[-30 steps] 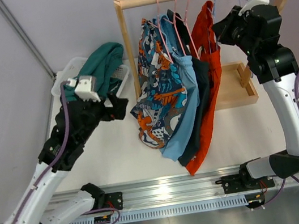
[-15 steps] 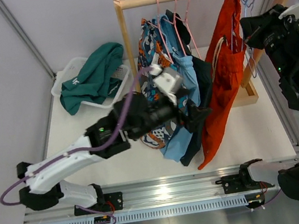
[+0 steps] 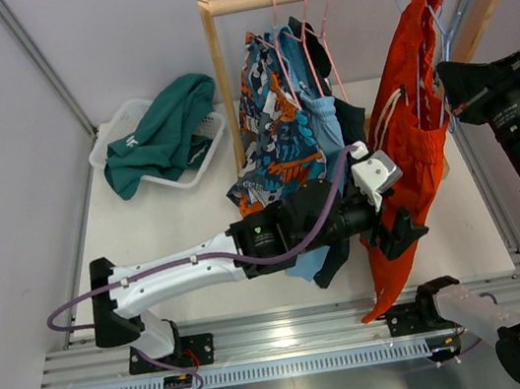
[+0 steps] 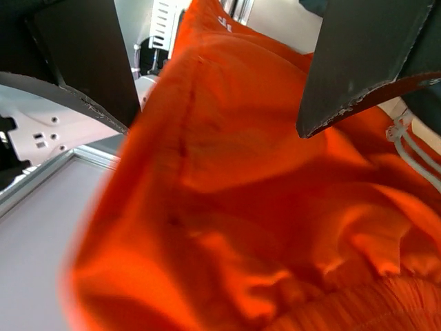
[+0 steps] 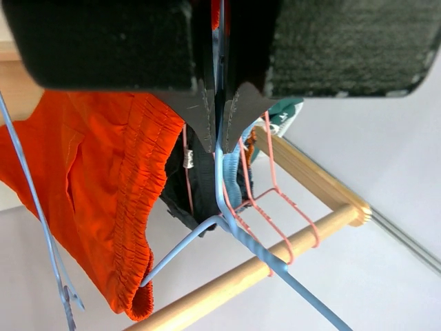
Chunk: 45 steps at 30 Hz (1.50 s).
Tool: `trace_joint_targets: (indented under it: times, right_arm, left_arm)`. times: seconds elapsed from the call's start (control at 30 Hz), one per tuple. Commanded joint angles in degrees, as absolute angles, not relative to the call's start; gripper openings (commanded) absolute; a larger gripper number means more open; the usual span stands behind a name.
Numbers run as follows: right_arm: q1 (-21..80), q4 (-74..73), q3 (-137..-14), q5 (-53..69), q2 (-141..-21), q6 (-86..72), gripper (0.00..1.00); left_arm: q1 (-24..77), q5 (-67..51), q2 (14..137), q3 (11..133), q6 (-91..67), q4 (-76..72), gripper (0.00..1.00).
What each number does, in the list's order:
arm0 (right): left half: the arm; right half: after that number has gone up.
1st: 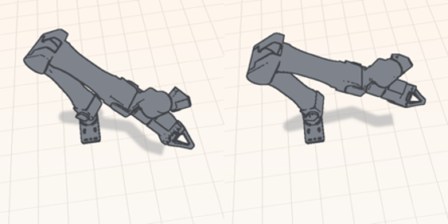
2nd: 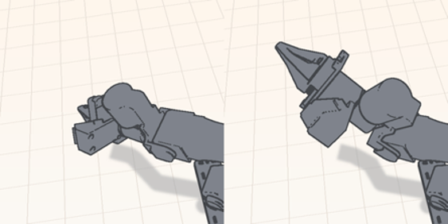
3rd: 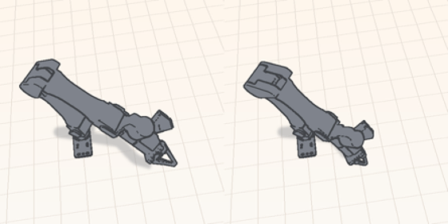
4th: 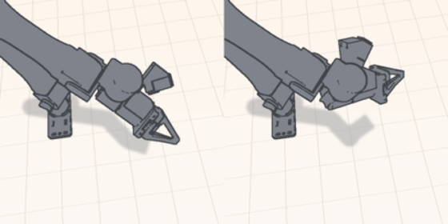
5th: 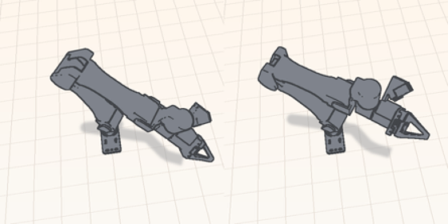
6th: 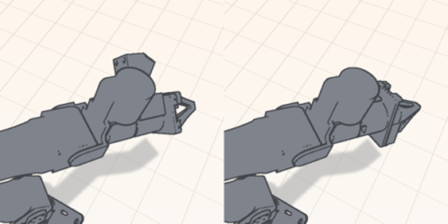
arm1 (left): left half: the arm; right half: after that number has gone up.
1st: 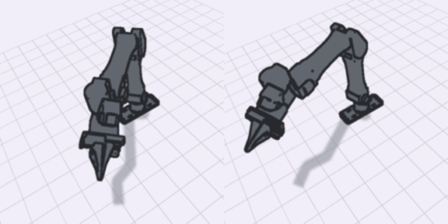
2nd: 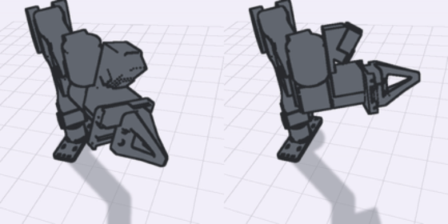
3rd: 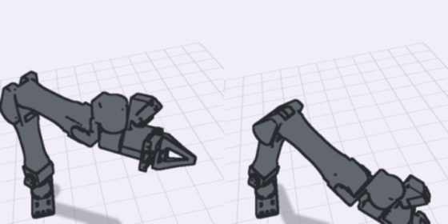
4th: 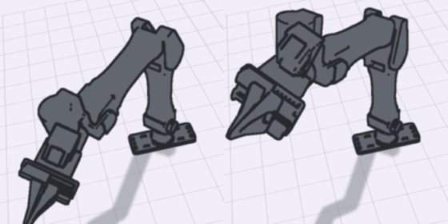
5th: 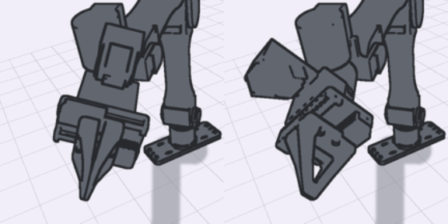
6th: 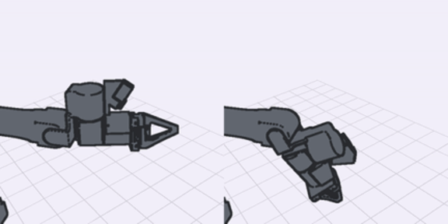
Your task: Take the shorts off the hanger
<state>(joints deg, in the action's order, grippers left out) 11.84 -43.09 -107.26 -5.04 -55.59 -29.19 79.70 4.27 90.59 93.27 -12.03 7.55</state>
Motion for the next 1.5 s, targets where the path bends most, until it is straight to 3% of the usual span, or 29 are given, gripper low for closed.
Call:
trace_joint_targets:
  times: [0.0, 0.1, 0.13, 0.17, 0.2, 0.33, 0.53, 0.8, 0.97, 1.23, 1.43, 1.47]
  right_arm:
    - [12.0, -39.0, -108.1, -3.4, -54.8, -31.1, 0.0]
    - [12.1, -39.6, -108.2, -3.3, -54.3, -31.8, 0.0]
    - [12.0, -39.6, -107.9, -3.3, -54.1, -32.1, 0.0]
    - [12.0, -39.6, -107.8, -3.2, -54.0, -32.3, 0.0]
    - [12.0, -39.7, -107.4, -3.2, -53.9, -32.5, 0.0]
    - [12.0, -39.6, -106.3, -3.3, -53.5, -32.4, 0.0]
    - [12.0, -39.3, -106.0, -4.2, -54.6, -31.8, 0.0]
    - [12.0, -39.8, -108.6, -7.3, -57.4, -28.9, 0.0]
    - [11.9, -39.8, -108.2, -6.9, -57.0, -29.6, 0.0]
    - [12.0, -48.2, -107.7, -5.5, -52.5, -34.3, 0.0]
    - [12.0, -62.1, -107.8, -2.8, -46.1, -38.3, 0.0]
    - [11.9, -64.1, -109.1, -2.6, -45.7, -38.7, 0.0]
  left_arm:
    - [80.2, 4.9, 92.6, 96.1, -12.9, 3.9, 0.99]
    - [80.3, 7.3, 94.5, 96.1, -12.7, 2.6, 0.99]
    - [80.2, 7.6, 94.8, 96.1, -12.9, 2.0, 0.93]
    - [80.2, 7.9, 95.2, 96.1, -13.0, 1.5, 0.81]
    - [80.2, 7.9, 95.6, 96.0, -13.4, 0.5, 0.55]
    - [80.4, 8.5, 95.3, 94.8, -14.4, 0.0, 0.0]
    - [85.1, 14.4, 89.0, 85.2, -14.5, -2.0, 0.0]
    - [102.8, 27.4, 81.0, 65.0, -18.0, -1.1, 0.0]
    - [107.5, 31.7, 81.8, 62.8, -22.8, -0.4, 0.0]
    - [101.3, 35.0, 86.7, 71.3, -21.0, 3.9, 0.0]
    - [88.0, 32.9, 92.1, 83.1, -14.9, 6.4, 0.0]
    - [83.9, 32.6, 93.4, 90.0, -14.4, 9.0, 0.0]
